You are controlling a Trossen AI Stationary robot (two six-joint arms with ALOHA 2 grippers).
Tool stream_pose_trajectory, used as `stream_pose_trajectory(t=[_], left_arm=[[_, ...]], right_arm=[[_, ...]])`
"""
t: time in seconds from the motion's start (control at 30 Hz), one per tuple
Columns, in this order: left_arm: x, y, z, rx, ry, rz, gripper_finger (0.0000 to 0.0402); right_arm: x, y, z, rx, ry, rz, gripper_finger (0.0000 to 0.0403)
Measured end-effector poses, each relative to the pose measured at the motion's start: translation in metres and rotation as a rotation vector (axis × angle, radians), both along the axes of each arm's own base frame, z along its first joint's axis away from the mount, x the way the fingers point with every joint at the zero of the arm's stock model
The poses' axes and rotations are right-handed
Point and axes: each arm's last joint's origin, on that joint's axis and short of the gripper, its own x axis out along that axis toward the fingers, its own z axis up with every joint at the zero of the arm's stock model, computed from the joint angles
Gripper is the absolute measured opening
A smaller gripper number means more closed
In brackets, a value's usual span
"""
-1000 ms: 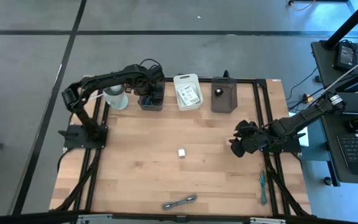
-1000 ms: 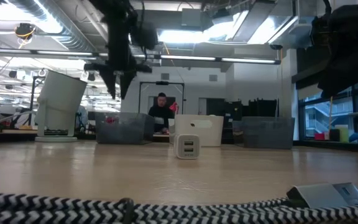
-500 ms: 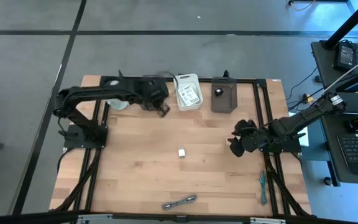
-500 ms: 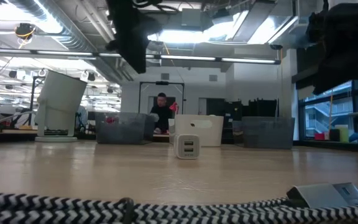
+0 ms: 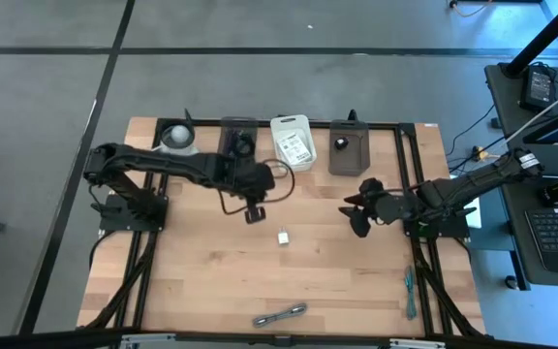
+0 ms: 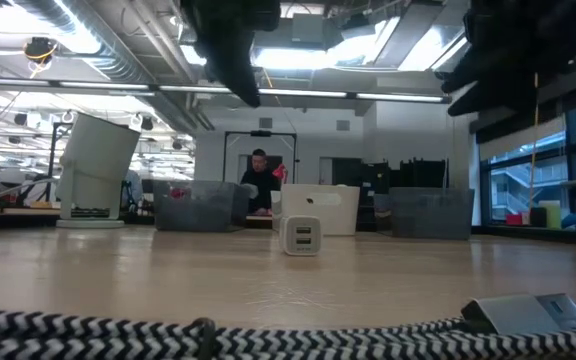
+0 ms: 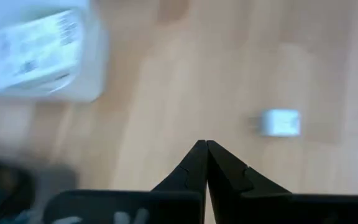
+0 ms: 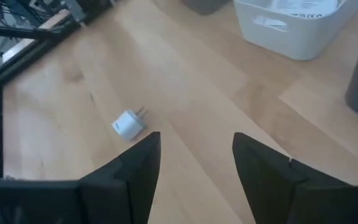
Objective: Pick and place items into bin
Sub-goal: Put the blue charger cable into the left black bin
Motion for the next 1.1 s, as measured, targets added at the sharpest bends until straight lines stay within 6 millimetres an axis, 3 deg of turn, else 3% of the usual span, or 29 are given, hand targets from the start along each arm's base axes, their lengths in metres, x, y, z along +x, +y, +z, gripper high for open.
stream_pose_trajectory(t=[0.13,0.33,0.6,0.83,1.1], left_arm=[[0.002,-0.015,-0.019,-0.031,-0.044,-0.117,0.0002],[-0.015,-0.028,-0.059,-0.071,0.035,-0.187,0.0002],[-0.040,-0.033,-0.084,-0.135,0.005,-0.238,0.0002],[-0.074,-0.030,-0.083,-0.166,-0.034,-0.254,0.0002],[-0.108,-0.027,-0.078,-0.182,-0.096,-0.233,0.0002]], right_arm=[[0.002,0.001,0.008,0.010,-0.023,0.000,0.0204],[0.005,0.001,0.035,0.058,-0.045,-0.034,0.0201],[0.020,0.005,0.047,0.259,0.337,-0.163,0.0161],[0.042,0.027,0.019,0.556,0.625,-0.319,0.0144],[0.044,0.079,-0.019,0.702,0.918,-0.410,0.0161]])
